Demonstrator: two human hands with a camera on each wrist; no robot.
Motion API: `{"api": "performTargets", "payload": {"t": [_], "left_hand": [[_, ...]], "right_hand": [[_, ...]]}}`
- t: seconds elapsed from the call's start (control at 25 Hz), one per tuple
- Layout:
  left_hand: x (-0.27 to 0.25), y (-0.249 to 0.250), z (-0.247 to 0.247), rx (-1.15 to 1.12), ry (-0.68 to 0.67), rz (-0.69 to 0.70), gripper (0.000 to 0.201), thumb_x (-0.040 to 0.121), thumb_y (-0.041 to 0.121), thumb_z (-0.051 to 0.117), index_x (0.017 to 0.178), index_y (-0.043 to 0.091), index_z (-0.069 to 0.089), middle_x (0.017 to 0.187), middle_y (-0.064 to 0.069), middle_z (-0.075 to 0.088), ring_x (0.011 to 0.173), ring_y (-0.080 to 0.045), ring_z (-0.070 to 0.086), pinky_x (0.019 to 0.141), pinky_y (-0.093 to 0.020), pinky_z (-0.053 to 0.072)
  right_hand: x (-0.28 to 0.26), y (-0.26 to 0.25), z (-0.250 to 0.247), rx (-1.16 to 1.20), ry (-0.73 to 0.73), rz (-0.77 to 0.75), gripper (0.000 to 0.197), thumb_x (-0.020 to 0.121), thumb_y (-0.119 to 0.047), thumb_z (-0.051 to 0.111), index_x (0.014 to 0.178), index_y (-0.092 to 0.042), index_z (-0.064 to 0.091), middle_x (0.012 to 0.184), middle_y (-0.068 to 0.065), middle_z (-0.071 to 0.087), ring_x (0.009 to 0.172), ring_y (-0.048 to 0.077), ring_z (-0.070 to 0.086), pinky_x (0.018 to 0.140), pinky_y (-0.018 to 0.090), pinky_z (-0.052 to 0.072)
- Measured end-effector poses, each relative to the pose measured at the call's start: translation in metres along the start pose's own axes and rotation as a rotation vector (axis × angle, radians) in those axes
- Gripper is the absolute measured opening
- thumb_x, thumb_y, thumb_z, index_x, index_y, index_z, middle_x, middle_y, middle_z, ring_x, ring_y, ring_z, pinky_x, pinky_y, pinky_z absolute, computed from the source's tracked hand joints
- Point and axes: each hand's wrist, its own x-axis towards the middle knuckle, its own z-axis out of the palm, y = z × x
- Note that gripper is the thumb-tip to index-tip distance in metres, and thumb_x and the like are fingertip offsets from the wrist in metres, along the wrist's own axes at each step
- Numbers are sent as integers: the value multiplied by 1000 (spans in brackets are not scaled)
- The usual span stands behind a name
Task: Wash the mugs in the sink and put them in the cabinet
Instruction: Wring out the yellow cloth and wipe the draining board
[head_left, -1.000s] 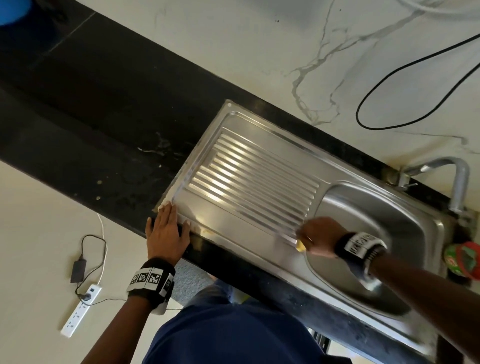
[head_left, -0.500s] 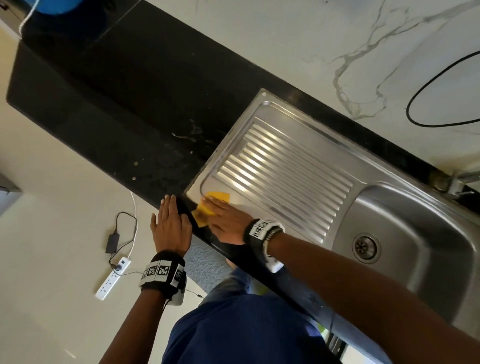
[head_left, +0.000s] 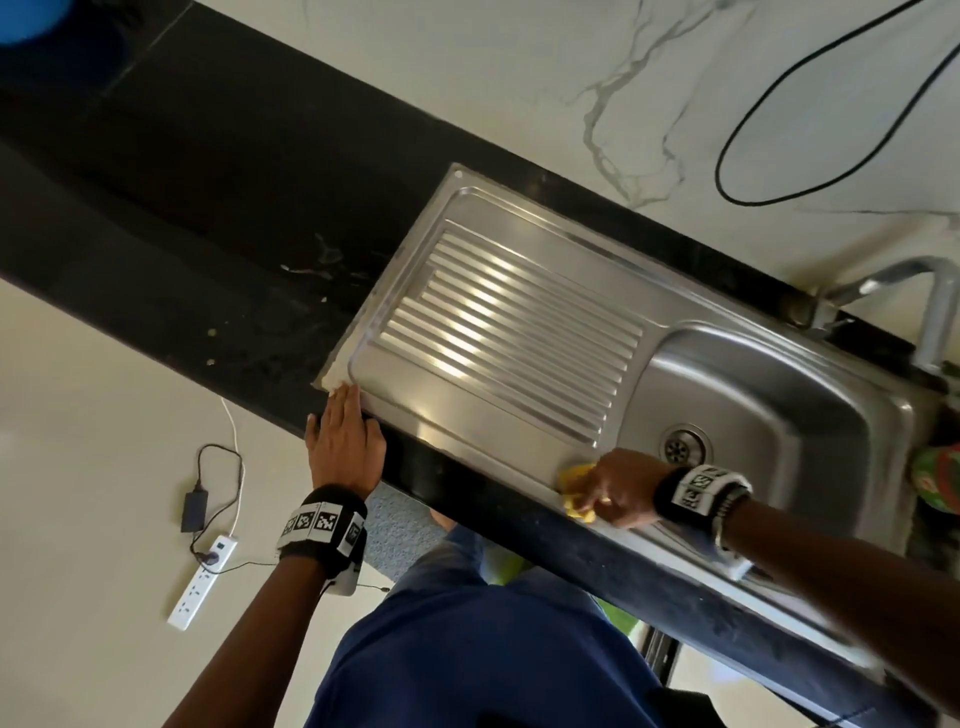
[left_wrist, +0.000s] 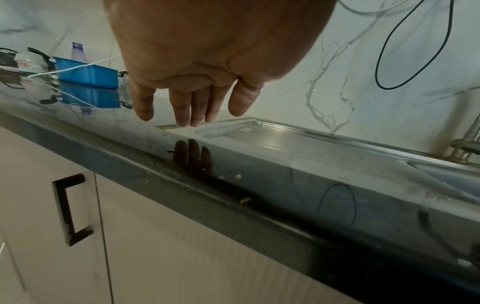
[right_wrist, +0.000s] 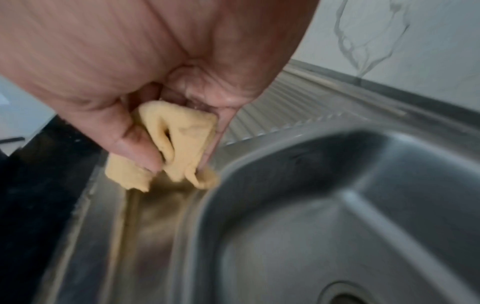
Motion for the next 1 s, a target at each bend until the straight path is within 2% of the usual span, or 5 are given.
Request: {"api": "performTargets", "payload": {"t": [0.2,0.36,0.56,0.8,1.0], "left_hand": [[-11,15,7,12,-14,-10,59,104,24,39,160,11,29,167,-13,30,155,-28,27,128,-54,13],[-16,27,19,49,-45,-8,59,104,28,33,161,10,28,168,-12,28,155,-27,25,127,-53,14],[-9,20,14,29,45,-101,56,103,24,42,156,10,34,165,-12,33,154,-28,26,126,-54,17],[-28,38,32,49,-12,93,60,101,20,48,158,10,31,165,-14,32,153,-32,29,126,-56,19],[-65,112,71,87,-118,298,61,100,21,52,158,12,34,162,-16,37,148,-35,37,120,-59,30]], "right_hand": [[6,16,-58,-89,186,222,23,83,-25,56,96,-24,75,98,-3,76,95,27,72,77,29,52],[117,-36,-116,47,552,-46,52,95,-13,54,146,-24,58,154,6,55,141,29,52,113,39,42],[196,-96,-105,-97,260,-68,79,101,-24,53,167,-21,10,174,3,13,161,23,11,125,51,26],[105,-44,17,182,517,-69,69,93,-9,57,159,-21,41,170,0,27,160,22,15,128,47,10],[-36,17,114,435,490,110,51,94,-15,57,143,-29,62,154,-3,55,138,31,55,113,46,46]]}}
